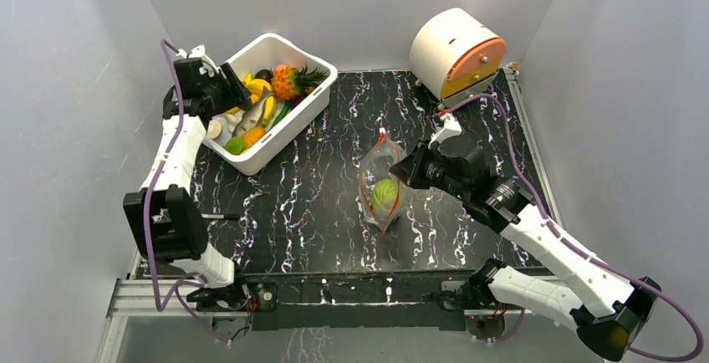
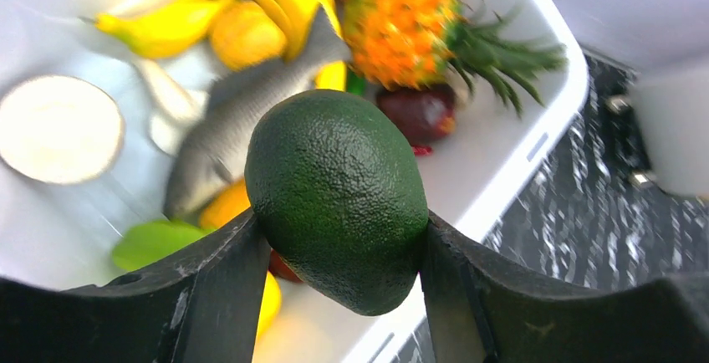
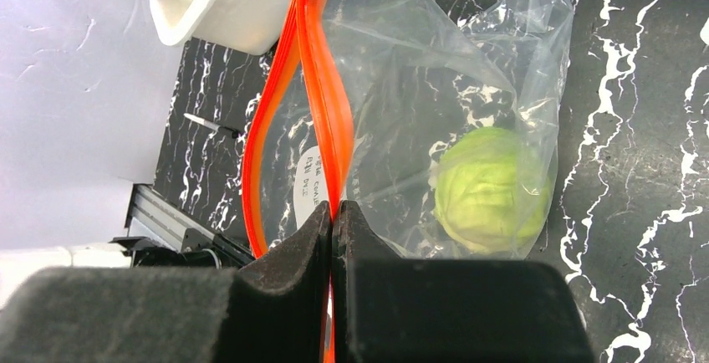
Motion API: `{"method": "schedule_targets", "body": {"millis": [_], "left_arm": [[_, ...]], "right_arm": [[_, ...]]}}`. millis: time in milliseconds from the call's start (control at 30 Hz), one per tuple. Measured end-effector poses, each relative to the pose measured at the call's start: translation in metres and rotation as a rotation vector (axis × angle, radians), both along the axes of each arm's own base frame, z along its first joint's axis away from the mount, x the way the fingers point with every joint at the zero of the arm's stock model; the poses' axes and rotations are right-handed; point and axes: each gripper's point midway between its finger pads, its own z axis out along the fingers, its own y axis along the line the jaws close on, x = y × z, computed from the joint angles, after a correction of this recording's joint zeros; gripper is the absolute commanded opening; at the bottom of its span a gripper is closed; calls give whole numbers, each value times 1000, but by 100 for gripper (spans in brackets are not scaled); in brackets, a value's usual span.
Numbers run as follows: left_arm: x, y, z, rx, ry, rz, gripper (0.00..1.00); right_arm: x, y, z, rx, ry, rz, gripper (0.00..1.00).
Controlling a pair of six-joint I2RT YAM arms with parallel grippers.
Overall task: Place the food in the zip-top bag and seal the zipper
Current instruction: Pick up the fake fruit from the bin.
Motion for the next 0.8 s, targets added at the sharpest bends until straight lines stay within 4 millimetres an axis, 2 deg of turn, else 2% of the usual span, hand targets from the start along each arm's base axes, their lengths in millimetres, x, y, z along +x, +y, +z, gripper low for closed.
{"method": "schedule_targets", "body": {"millis": [167, 367, 533, 800], "left_arm": [[-44, -33, 11, -95, 9, -121, 43], [-92, -70, 37, -216, -39, -251, 41], [-124, -103, 55, -339, -85, -394, 40], [-156, -151, 59, -454, -69, -585, 39]], "right_arm": [[4, 1, -6, -15, 14, -8, 0], [7, 5, -16, -32, 39, -9, 0], [9, 7, -16, -16, 50, -15, 0], [11, 21, -10, 41, 64, 9, 0]]}}
